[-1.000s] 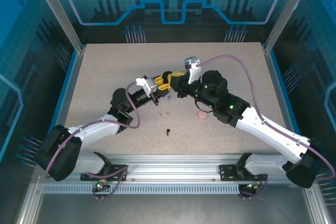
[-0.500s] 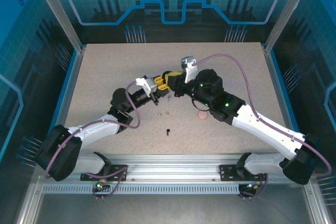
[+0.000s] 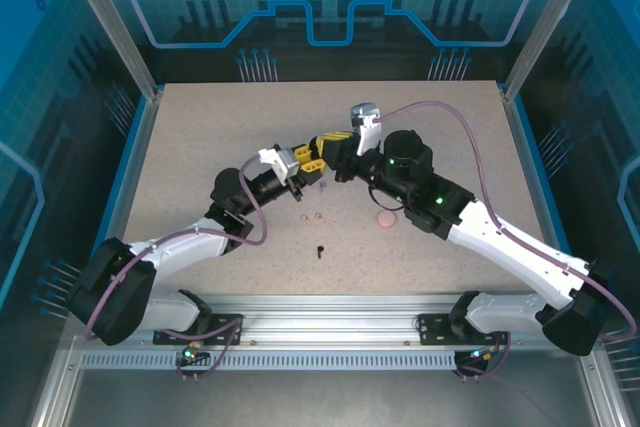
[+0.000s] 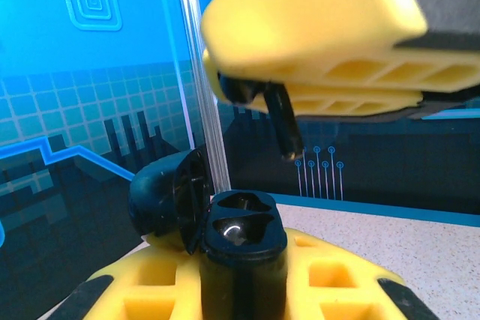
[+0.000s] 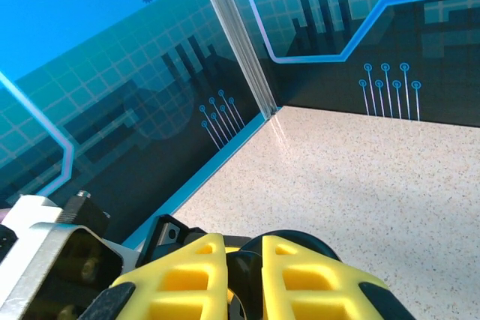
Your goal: Insert wireless bluetooth earbuds into charging case
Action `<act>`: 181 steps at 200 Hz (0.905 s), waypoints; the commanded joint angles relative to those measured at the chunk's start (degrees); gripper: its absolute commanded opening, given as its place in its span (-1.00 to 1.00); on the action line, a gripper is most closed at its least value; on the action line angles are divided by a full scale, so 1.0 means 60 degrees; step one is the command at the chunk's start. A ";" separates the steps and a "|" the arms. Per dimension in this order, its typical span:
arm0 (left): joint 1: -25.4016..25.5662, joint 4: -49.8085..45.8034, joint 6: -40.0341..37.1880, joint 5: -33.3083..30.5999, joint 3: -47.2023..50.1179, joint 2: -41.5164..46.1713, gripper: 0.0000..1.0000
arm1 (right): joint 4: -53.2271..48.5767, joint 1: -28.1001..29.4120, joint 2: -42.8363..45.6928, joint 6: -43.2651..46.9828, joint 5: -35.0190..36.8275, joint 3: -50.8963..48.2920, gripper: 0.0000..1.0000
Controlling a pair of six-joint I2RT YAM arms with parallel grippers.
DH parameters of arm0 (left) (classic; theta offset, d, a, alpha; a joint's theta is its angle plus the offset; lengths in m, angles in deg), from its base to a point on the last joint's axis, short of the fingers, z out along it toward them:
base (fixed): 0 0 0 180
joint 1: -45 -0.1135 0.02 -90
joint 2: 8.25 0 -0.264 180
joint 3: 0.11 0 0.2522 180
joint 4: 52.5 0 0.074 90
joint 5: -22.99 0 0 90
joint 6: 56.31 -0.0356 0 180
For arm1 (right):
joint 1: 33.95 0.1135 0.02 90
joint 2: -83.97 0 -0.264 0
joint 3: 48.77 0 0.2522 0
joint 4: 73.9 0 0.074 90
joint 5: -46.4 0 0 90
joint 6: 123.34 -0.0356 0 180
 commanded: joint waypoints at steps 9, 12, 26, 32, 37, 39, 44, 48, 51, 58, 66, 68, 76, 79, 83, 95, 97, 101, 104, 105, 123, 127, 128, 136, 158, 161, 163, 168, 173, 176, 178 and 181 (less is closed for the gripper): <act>0.0060 0.0376 -0.0051 0.0280 -0.0167 0.0170 -1.00 | 0.0385 0.0022 -0.0012 -0.0036 -0.0018 0.0103 -0.73; 0.0060 0.0376 -0.0052 0.0280 -0.0173 0.0170 -1.00 | 0.0392 0.0015 -0.0044 -0.0053 -0.0029 0.0106 -0.74; 0.0048 0.0362 -0.0037 0.0280 -0.0174 0.0170 -1.00 | 0.0489 0.0034 -0.0161 -0.0096 -0.0090 0.0103 -0.74; 0.0056 0.0365 -0.0030 0.0280 -0.0186 0.0170 -1.00 | 0.0512 0.0042 -0.0201 -0.0109 -0.0095 0.0103 -0.74; 0.0048 0.0369 -0.0038 0.0280 -0.0189 0.0170 -1.00 | 0.0516 0.0038 -0.0248 -0.0123 -0.0101 0.0103 -0.74; 0.0051 0.0363 -0.0045 0.0280 -0.0189 0.0170 -1.00 | 0.0520 0.0038 -0.0257 -0.0128 -0.0108 0.0103 -0.74; 0.0049 0.0372 -0.0052 0.0287 -0.0188 0.0183 -1.00 | 0.0545 0.0061 -0.0287 -0.0125 -0.0109 0.0103 -0.74; 0.0055 0.0362 -0.0052 0.0281 -0.0189 0.0177 -1.00 | 0.0564 0.0058 -0.0303 -0.0132 -0.0102 0.0103 -0.74; 0.0059 0.0367 -0.0052 0.0280 -0.0189 0.0183 -1.00 | 0.0570 0.0058 -0.0315 -0.0138 -0.0096 0.0095 -0.74; 0.0050 0.0355 -0.0052 0.0280 -0.0203 0.0199 -1.00 | 0.0584 0.0058 -0.0339 -0.0153 -0.0094 0.0088 -0.74; 0.0053 0.0354 -0.0052 0.0280 -0.0203 0.0213 -1.00 | 0.0600 0.0058 -0.0371 -0.0155 -0.0087 0.0074 -0.74; 0.0060 0.0344 -0.0052 0.0280 -0.0211 0.0214 -1.00 | 0.0600 0.0058 -0.0368 -0.0154 -0.0079 0.0074 -0.74; 0.0053 0.0332 -0.0052 0.0280 -0.0218 0.0228 -1.00 | 0.0609 0.0056 -0.0412 -0.0156 -0.0070 0.0073 -0.74; 0.0048 0.0332 -0.0052 0.0280 -0.0218 0.0228 -1.00 | 0.0621 0.0058 -0.0411 -0.0154 -0.0076 0.0073 -0.74; 0.0055 0.0332 -0.0045 0.0290 -0.0218 0.0241 -1.00 | 0.0626 0.0058 -0.0419 -0.0161 -0.0059 0.0060 -0.74; 0.0060 0.0306 -0.0045 0.0309 -0.0231 0.0261 -1.00 | 0.0629 0.0054 -0.0468 -0.0155 -0.0014 0.0059 -0.74; 0.0051 0.0307 -0.0050 0.0302 -0.0232 0.0269 -1.00 | 0.0629 0.0050 -0.0484 -0.0161 -0.0017 0.0055 -0.74; 0.0051 0.0305 -0.0052 0.0308 -0.0234 0.0285 -1.00 | 0.0637 0.0058 -0.0507 -0.0155 -0.0004 0.0050 -0.74; 0.0052 0.0299 -0.0052 0.0328 -0.0233 0.0287 -1.00 | 0.0643 0.0054 -0.0509 -0.0150 0.0008 0.0054 -0.74; 0.0057 0.0293 -0.0045 0.0326 -0.0233 0.0294 -1.00 | 0.0644 0.0056 -0.0516 -0.0152 0.0017 0.0056 -0.74; 0.0062 0.0266 -0.0038 0.0344 -0.0218 0.0358 -1.00 | 0.0648 0.0051 -0.0608 -0.0125 0.0106 0.0059 -0.74; 0.0059 0.0259 -0.0030 0.0346 -0.0216 0.0373 -1.00 | 0.0641 0.0043 -0.0622 -0.0108 0.0115 0.0059 -0.74; 0.0061 0.0259 -0.0034 0.0350 -0.0217 0.0374 -1.00 | 0.0642 0.0051 -0.0624 -0.0102 0.0129 0.0059 -0.74; 0.0051 0.0246 -0.0038 0.0368 -0.0218 0.0416 -1.00 | 0.0643 0.0040 -0.0662 -0.0081 0.0181 0.0059 -0.74; 0.0055 0.0247 -0.0038 0.0368 -0.0218 0.0488 -1.00 | 0.0604 0.0041 -0.0755 -0.0024 0.0271 0.0073 -0.75; 0.0058 0.0246 -0.0038 0.0366 -0.0218 0.0499 -1.00 | 0.0593 0.0036 -0.0761 -0.0022 0.0286 0.0073 -0.75; 0.0061 0.0244 -0.0038 0.0364 -0.0207 0.0505 -1.00 | 0.0587 0.0042 -0.0763 -0.0011 0.0296 0.0073 -0.75; 0.0060 0.0249 -0.0037 0.0368 -0.0230 0.0519 -1.00 | 0.0572 0.0042 -0.0787 -0.0001 0.0310 0.0073 -0.75; 0.0060 0.0254 -0.0038 0.0368 -0.0233 0.0532 -1.00 | 0.0566 0.0037 -0.0798 0.0025 0.0312 0.0060 -0.76; 0.0056 0.0252 -0.0038 0.0366 -0.0233 0.0546 -1.00 | 0.0545 0.0032 -0.0802 0.0035 0.0309 0.0059 -0.76; 0.0053 0.0246 -0.0038 0.0368 -0.0233 0.0550 -1.00 | 0.0546 0.0037 -0.0802 0.0036 0.0313 0.0048 -0.76; 0.0050 0.0248 -0.0040 0.0368 -0.0233 0.0558 -1.00 | 0.0529 0.0043 -0.0804 0.0042 0.0329 0.0045 -0.76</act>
